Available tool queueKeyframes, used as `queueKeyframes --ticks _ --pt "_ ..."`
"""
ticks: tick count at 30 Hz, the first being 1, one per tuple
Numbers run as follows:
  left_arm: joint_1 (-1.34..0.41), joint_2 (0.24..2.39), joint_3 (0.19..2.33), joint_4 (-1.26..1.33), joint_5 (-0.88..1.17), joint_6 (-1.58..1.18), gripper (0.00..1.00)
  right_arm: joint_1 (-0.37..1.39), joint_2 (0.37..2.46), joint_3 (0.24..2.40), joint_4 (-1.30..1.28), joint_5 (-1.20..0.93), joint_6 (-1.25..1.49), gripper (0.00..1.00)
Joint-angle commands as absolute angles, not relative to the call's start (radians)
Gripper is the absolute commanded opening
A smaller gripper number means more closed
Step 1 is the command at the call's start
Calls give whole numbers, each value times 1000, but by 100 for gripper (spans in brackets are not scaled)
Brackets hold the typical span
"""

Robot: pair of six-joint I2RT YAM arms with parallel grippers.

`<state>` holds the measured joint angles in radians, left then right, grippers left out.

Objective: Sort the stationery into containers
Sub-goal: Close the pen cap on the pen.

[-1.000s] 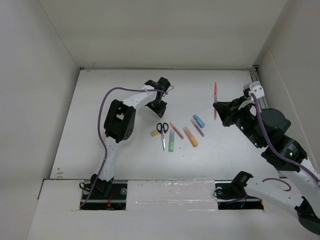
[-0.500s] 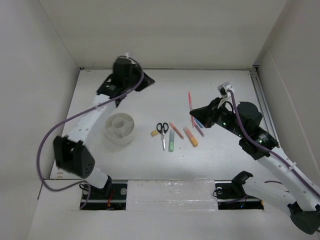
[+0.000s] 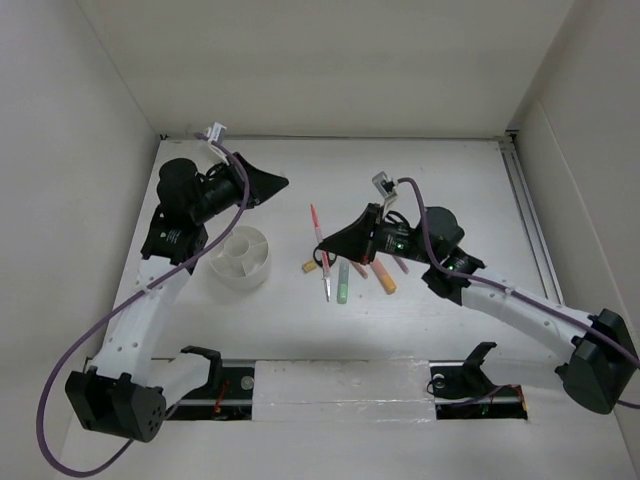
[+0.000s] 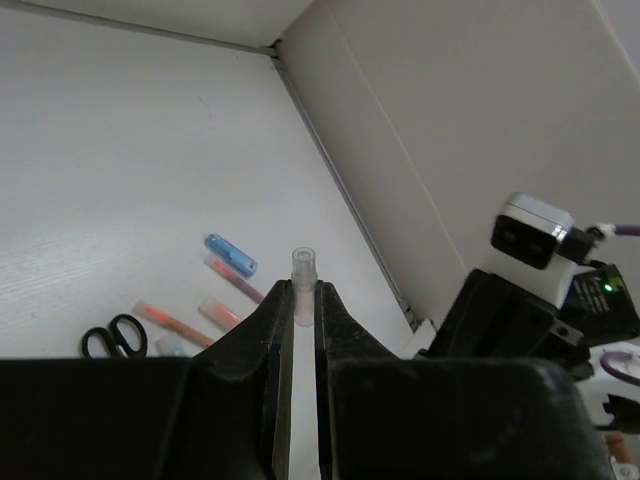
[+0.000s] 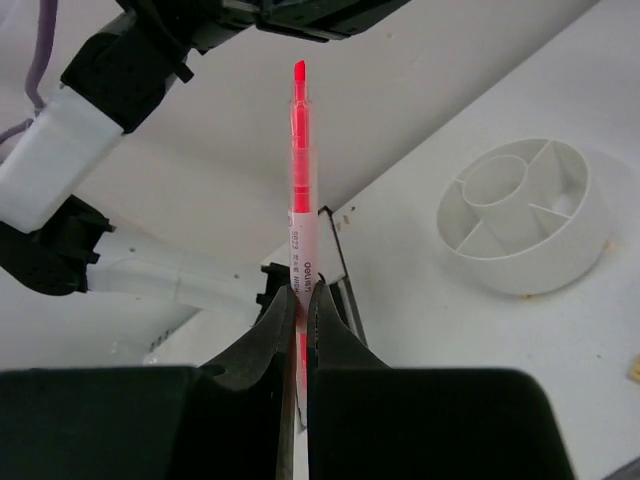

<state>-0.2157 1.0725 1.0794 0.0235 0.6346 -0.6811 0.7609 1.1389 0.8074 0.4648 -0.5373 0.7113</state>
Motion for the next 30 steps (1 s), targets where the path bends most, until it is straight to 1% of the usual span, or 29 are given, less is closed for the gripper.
queueKeyframes --ticks 1,5,6,9,14,19,30 --pt "-212 1003 1072 186 761 -686 0 784 1170 815 701 -604 799 0" --pt "-212 941 1006 259 784 -721 0 784 1192 815 701 -614 799 0" --pt "-212 930 962 331 819 -733 0 784 1192 815 701 -614 799 0" --pt "-212 898 922 411 834 -756 0 793 1203 804 713 -614 799 0" --pt "-212 865 884 469 871 -776 0 814 1226 807 732 -623 808 0" --pt "-212 830 873 479 853 -776 0 838 1236 796 732 -614 808 0" --pt "-212 839 873 476 864 -776 0 847 1249 815 729 -601 778 0"
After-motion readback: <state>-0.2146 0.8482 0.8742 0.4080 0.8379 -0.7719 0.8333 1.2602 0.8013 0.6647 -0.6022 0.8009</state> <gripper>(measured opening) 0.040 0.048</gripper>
